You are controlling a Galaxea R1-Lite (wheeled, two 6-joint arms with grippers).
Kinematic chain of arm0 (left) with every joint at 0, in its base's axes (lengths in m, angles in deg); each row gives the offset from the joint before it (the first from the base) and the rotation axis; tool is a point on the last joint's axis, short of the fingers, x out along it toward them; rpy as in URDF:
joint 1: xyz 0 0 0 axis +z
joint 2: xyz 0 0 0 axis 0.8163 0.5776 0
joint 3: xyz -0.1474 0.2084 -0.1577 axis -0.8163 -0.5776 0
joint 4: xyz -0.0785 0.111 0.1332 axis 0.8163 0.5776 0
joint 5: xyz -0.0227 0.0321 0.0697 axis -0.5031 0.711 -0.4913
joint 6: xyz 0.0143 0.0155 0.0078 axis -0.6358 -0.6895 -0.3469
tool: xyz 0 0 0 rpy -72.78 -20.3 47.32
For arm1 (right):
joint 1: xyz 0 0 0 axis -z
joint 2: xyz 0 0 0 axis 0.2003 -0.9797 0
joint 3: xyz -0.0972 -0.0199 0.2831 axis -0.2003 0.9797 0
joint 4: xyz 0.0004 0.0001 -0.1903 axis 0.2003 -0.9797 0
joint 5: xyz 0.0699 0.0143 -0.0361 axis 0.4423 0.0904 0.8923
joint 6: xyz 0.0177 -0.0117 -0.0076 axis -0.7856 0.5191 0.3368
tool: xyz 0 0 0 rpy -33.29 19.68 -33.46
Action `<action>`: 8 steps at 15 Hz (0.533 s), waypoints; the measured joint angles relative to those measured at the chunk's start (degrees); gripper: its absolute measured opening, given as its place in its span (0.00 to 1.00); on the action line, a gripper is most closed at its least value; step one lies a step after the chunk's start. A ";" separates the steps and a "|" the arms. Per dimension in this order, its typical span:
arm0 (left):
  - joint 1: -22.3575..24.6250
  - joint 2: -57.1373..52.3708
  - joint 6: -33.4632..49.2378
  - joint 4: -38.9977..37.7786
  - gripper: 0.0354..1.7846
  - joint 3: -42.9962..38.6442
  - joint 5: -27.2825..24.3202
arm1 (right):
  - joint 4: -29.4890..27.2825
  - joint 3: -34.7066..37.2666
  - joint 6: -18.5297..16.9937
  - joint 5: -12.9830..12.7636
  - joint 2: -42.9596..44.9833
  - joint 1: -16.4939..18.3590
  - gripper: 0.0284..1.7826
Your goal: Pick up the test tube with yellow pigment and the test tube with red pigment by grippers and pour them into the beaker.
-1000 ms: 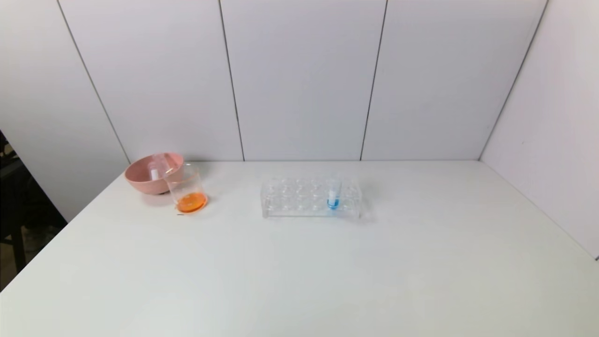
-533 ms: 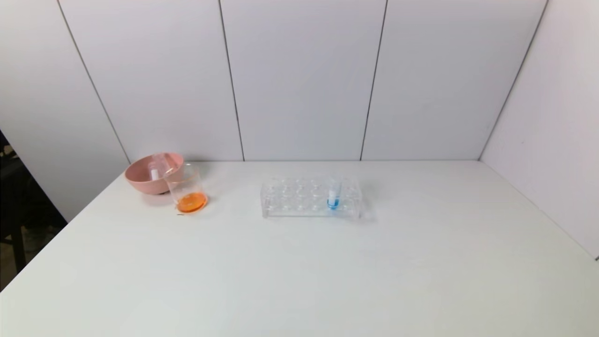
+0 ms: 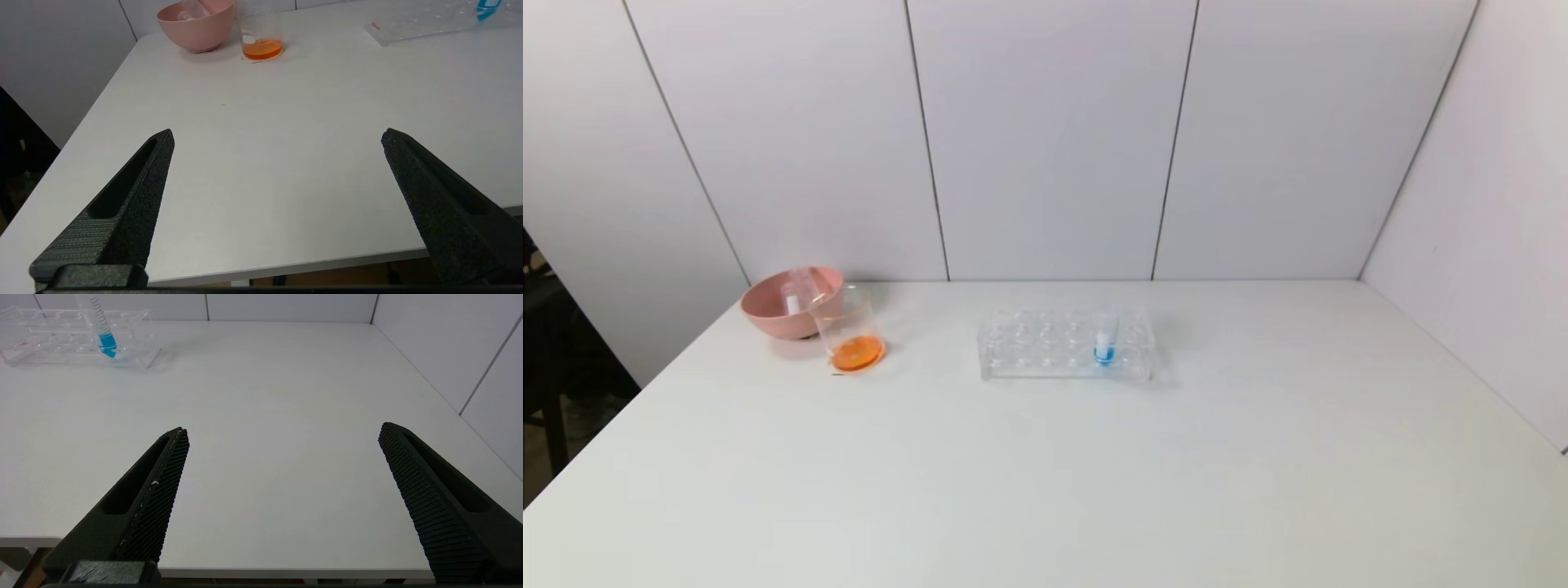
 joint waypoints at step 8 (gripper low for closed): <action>-0.02 0.02 0.83 -0.02 0.99 -0.07 0.28 | 0.00 0.00 0.00 0.00 0.00 0.00 0.95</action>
